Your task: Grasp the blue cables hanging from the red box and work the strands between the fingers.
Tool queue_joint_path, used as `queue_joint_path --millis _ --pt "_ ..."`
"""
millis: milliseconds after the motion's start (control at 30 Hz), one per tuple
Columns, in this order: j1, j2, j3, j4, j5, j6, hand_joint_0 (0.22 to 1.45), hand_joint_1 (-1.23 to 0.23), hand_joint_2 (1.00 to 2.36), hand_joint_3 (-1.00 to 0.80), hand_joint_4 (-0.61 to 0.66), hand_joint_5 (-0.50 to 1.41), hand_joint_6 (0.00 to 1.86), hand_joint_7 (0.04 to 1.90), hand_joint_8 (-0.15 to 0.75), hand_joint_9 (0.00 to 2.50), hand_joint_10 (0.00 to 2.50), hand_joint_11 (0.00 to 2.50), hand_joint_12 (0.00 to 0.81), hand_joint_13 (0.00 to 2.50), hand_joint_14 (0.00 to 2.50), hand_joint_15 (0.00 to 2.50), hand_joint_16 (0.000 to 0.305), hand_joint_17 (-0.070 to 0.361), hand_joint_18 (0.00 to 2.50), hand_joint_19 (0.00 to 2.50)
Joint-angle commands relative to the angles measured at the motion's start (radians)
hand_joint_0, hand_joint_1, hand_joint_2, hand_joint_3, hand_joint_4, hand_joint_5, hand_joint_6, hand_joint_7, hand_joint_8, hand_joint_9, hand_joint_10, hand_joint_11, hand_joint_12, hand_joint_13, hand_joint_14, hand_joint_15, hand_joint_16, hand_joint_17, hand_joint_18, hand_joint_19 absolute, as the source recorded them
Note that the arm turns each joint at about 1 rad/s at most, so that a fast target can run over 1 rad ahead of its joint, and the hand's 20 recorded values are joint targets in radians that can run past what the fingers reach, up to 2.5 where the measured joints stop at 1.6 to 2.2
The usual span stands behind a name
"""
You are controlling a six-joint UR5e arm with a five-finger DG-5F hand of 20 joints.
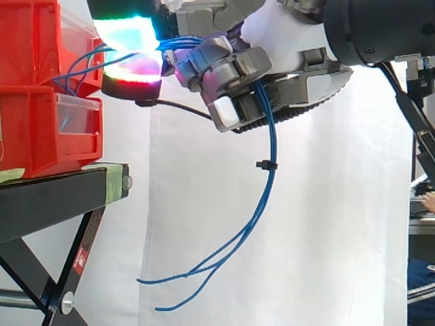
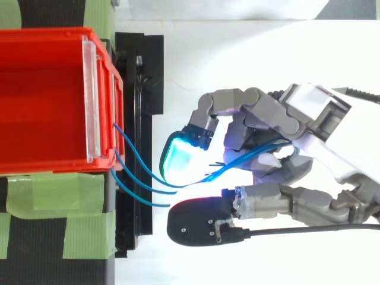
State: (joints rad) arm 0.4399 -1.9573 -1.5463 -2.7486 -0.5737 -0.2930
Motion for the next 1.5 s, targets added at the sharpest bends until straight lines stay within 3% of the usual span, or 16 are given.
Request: queue_joint_path --millis 0,733,900,1233,1333,1467 --pt "0.0 0.0 0.0 0.0 0.0 0.0 0.81 -0.65 1.01 -0.65 0.29 -0.01 0.79 1.18 0.564 0.4 2.5 2.5 0.612 1.09 2.5 1.64 0.063 0.142 1.52 0.71" --pt "0.0 -0.002 0.0 0.0 0.0 0.0 0.87 -0.69 1.01 -0.68 0.32 0.02 0.81 1.19 0.56 0.42 2.5 2.5 0.61 1.1 2.5 1.66 0.061 0.138 1.54 0.75" --pt "0.0 0.0 0.0 0.0 0.0 0.0 0.94 -0.66 1.03 -0.22 0.3 -0.02 0.87 1.15 0.551 0.41 2.5 2.5 0.594 1.09 2.5 1.63 0.061 0.136 1.56 0.79" --pt "0.0 0.0 0.0 0.001 0.0 0.0 0.99 -0.63 1.02 -0.09 0.28 -0.05 0.88 1.11 0.547 0.41 2.5 2.5 0.595 1.1 2.5 1.63 0.06 0.136 1.56 0.79" --pt "0.0 0.0 0.0 0.003 0.0 0.0 1.02 -0.62 1.02 0.02 0.27 -0.05 0.88 1.1 0.552 0.41 2.5 2.5 0.595 1.1 2.5 1.63 0.061 0.137 1.55 0.77" --pt "0.0 0.0 0.0 0.003 0.0 0.0 1.07 -0.64 1.02 0.34 0.28 -0.04 0.9 1.09 0.553 0.41 2.5 2.5 0.604 1.1 2.5 1.61 0.063 0.143 1.5 0.58"
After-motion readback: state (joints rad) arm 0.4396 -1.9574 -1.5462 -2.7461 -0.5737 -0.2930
